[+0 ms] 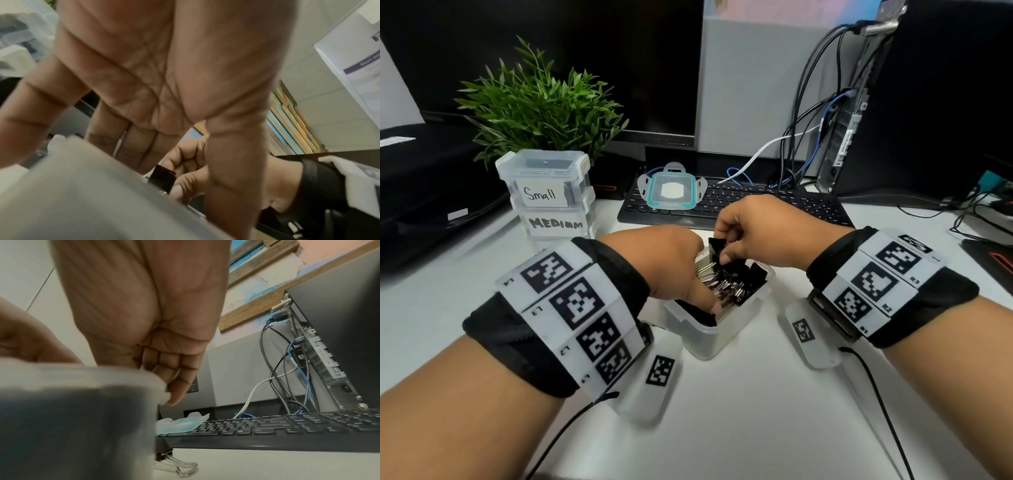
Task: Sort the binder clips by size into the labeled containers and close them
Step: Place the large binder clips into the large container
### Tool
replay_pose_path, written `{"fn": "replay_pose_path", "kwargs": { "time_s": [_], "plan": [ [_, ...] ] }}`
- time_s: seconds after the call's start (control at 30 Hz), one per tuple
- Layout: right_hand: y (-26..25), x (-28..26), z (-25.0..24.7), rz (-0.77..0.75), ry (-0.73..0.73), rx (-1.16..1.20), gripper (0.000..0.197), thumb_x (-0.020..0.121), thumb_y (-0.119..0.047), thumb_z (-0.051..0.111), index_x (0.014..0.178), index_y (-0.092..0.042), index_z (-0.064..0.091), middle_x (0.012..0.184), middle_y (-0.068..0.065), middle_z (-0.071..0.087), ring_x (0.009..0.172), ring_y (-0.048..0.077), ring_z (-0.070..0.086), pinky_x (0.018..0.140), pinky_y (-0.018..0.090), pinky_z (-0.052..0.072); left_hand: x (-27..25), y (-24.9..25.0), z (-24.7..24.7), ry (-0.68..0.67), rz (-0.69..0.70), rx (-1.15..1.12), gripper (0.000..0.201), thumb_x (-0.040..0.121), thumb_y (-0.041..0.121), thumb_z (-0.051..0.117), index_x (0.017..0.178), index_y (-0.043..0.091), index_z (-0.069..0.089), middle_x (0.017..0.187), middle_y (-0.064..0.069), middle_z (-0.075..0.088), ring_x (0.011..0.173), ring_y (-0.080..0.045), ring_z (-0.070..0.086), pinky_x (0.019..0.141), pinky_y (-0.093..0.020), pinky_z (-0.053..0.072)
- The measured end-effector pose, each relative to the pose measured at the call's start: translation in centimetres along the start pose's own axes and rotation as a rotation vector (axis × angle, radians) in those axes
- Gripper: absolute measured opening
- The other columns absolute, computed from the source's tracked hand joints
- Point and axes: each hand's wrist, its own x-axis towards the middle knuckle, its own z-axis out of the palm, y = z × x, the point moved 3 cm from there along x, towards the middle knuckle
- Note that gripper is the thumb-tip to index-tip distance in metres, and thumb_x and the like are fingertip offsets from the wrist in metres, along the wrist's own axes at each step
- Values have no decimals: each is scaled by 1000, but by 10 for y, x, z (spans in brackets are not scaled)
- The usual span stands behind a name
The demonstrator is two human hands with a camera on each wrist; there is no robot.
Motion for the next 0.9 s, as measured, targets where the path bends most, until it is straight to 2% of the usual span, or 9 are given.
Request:
{"fn": "replay_pose_path", "kwargs": {
  "time_s": [0.07, 0.17, 0.23, 0.37, 0.47, 0.57, 0.63, 0.73, 0.9],
  "plan": [
    [4, -2, -1, 24, 26, 31, 23, 74, -19, 80, 93, -13, 68, 80, -3, 69, 75, 12, 62, 64, 18, 44, 0, -1, 2, -10, 23, -63, 75, 72, 49, 71, 136, 23, 41, 118, 3, 59, 107, -19, 55, 95, -36, 46],
    [8, -5, 0, 39, 40, 35, 23, 74, -21, 79, 91, -11, 69, 82, 1, 71, 77, 15, 65, 70, 23, 48, -1, 1, 7, -16, 84, -127, 66, 80, 33, 64, 139, 28, 36, 107, 4, 60, 98, -18, 55, 87, -31, 48],
    [9, -5, 1, 47, 31, 54, 19, 76, -22, 78, 88, -13, 66, 80, 0, 70, 75, 15, 64, 68, 24, 48, -1, 2, 9, -24, 116, -157, 61, 83, 26, 60, 138, 31, 36, 107, 4, 60, 95, -16, 56, 82, -28, 47],
    [11, -5, 4, 61, 5, 22, 18, 81, -27, 73, 90, -21, 58, 76, -8, 59, 70, 10, 56, 60, 23, 43, -2, -2, 8, -23, 157, -231, 57, 85, 19, 57, 137, 31, 37, 112, 2, 59, 100, -17, 57, 89, -33, 48],
    [10, -8, 7, 50, -1, 11, 22, 84, -28, 70, 100, -24, 55, 73, -9, 53, 65, 5, 50, 57, 22, 38, 0, -7, 10, -32, 170, -327, 64, 85, 14, 57, 140, 38, 32, 92, 9, 60, 78, -8, 56, 70, -21, 46],
    [10, -11, 7, 58, -3, -34, 25, 85, -30, 68, 104, -28, 52, 79, -7, 52, 73, 12, 52, 64, 27, 42, 1, -13, 8, 42, 138, -295, 58, 86, 18, 58, 136, 34, 35, 73, 19, 47, 61, 4, 44, 51, -7, 32],
    [10, -13, 6, 66, 5, -66, 26, 84, -33, 69, 102, -27, 51, 80, -7, 53, 75, 13, 52, 65, 27, 42, 1, -17, 5, 108, 115, -232, 50, 85, 25, 59, 131, 32, 41, 78, 20, 46, 67, 3, 44, 56, -8, 31],
    [10, -16, 1, 43, 11, -59, 25, 82, -34, 70, 99, -24, 55, 75, -11, 53, 68, 6, 50, 58, 24, 39, 1, -17, 3, 125, 95, -131, 47, 84, 31, 59, 130, 35, 45, 93, 14, 49, 83, -9, 47, 66, -17, 33],
    [13, -21, -4, 31, -20, 26, 17, 85, -29, 68, 93, -21, 56, 72, -7, 60, 58, 16, 63, 54, 26, 51, 3, -14, 3, 129, 94, -86, 47, 84, 32, 57, 129, 35, 46, 97, 13, 49, 87, -10, 46, 57, -11, 29]
  ]
}}
